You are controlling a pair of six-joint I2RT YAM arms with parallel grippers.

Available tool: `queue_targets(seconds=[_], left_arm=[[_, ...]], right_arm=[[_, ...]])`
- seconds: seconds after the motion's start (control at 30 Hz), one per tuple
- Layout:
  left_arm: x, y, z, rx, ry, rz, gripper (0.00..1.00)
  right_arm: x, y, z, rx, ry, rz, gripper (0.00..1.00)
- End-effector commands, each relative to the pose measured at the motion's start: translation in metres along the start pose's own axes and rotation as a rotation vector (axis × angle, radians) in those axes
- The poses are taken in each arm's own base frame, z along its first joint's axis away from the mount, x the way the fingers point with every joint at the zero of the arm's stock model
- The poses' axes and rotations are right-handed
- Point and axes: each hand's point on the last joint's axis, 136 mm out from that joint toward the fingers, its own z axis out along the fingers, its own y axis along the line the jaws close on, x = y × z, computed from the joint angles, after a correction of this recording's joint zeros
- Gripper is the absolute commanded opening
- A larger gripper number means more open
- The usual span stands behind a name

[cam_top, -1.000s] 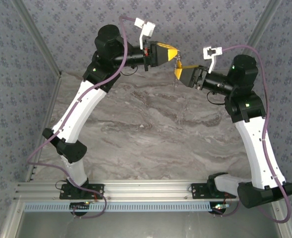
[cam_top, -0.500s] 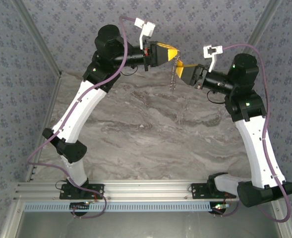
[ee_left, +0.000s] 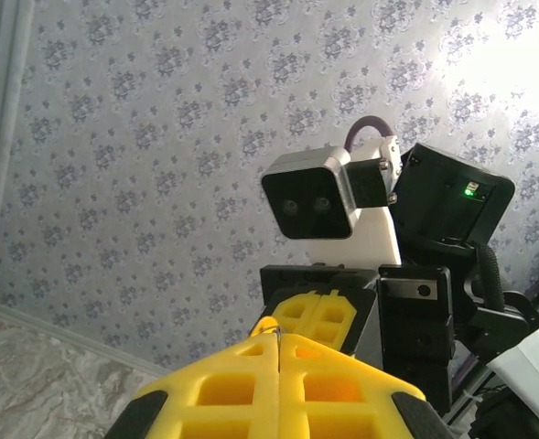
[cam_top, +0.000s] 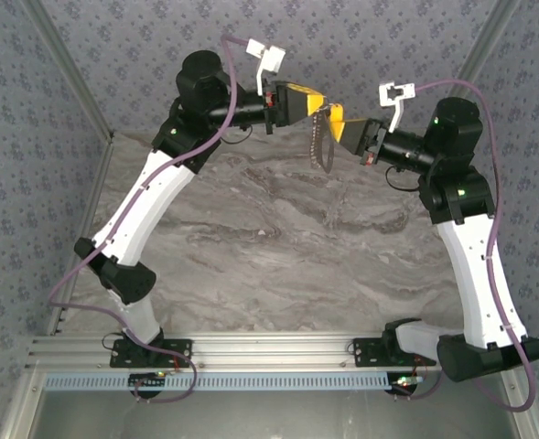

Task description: Put the keys on the keyring

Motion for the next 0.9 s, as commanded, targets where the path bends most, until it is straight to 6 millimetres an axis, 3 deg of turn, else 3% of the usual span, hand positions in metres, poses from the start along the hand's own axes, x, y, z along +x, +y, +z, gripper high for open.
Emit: queue_targets(seconds=[0.0, 0.3, 0.87], left_arm=[[-0.031, -0.032, -0.022, 0.011, -0.085, 0.118, 0.0], [-0.028, -0.034, -0.027, 0.012, -0.075, 0.118, 0.0], [-0.025, -0.04, -0.027, 0.045, -0.061, 0.107, 0.0]], right_arm=[[-0.006, 0.011, -0.014, 0.017, -0.023, -0.041, 0.0], [-0.018, 0.015, -0.015, 0.0, -0.048, -0.052, 0.0], [-0.039, 0.038, 0.007, -0.079, -0.045, -0.095, 0.0]])
